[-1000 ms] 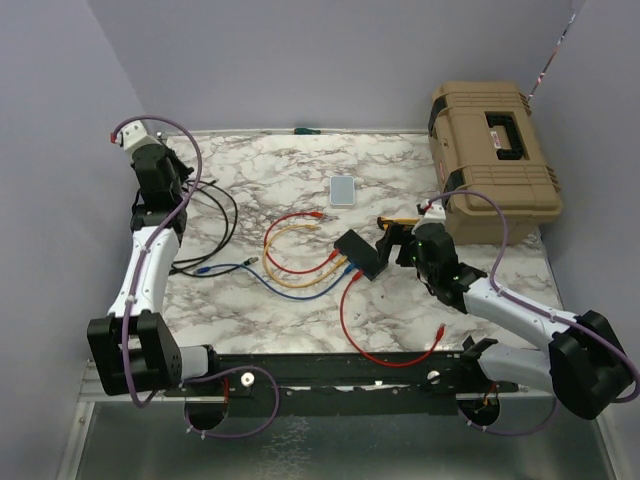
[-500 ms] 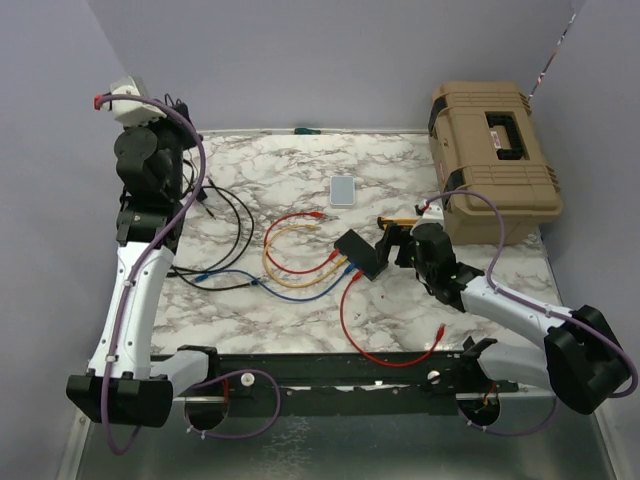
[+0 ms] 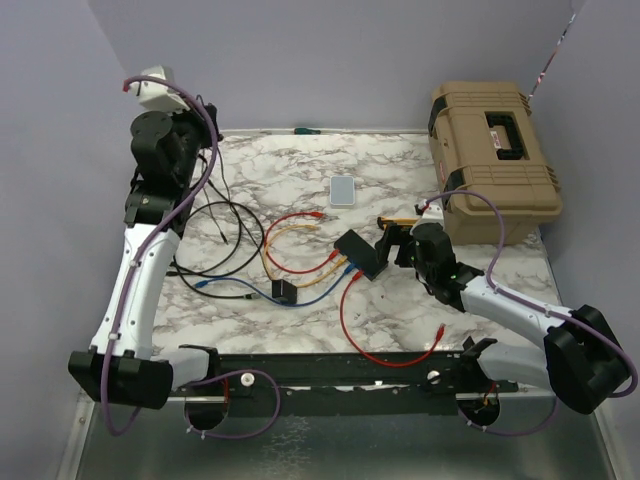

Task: Insert the plug into the switch port
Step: Adjust the power at the center of the board.

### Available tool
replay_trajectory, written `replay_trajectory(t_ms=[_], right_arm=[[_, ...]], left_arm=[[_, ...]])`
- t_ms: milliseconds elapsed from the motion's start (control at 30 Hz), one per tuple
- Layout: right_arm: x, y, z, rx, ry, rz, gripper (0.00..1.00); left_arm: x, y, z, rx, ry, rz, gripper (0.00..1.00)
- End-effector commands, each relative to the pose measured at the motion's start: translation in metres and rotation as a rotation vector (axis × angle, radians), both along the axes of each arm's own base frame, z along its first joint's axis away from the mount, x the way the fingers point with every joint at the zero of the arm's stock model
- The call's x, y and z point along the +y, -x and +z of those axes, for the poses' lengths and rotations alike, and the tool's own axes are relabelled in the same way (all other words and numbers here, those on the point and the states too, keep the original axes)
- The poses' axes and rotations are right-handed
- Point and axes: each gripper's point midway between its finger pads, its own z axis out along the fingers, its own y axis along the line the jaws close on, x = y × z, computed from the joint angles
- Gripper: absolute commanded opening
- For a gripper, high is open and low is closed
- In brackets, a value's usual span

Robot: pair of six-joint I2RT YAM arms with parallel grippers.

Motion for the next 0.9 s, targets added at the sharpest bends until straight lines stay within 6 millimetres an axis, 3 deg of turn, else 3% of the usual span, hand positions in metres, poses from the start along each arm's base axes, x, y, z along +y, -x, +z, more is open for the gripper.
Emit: replay_trajectory(t_ms=[0,233,433,700,867], right_arm=[[0.002,-0.001,0.002,-0.017,-0.005,0.001,1.0],[0.001,-0.002,0.002,-0.02,-0.003,-0.004,1.0],[0.0,-0.002,0.003,-0.022,-0.002,-0.006,1.0],[-0.001,-0.001,0.004,-0.024,-0.004,-0.01,1.0],[-0.004,-0.002,0.004,-0.015,0.001,-0.033,1.0]], left_arm=[[-0.039,-0.008,-0.023,0.073,0.005,-0.158,0.01],[-0.081,-0.007,0.018,0.002,0.018,-0.299,0.01],[-0.106,0.008,0.055,-0.071,0.036,-0.378,0.01],[-0.139,0.017,0.038,-0.025,0.053,-0.497,0.01],[-0.161,0.032,0.052,-0.049,0.062,-0.578,0.01]])
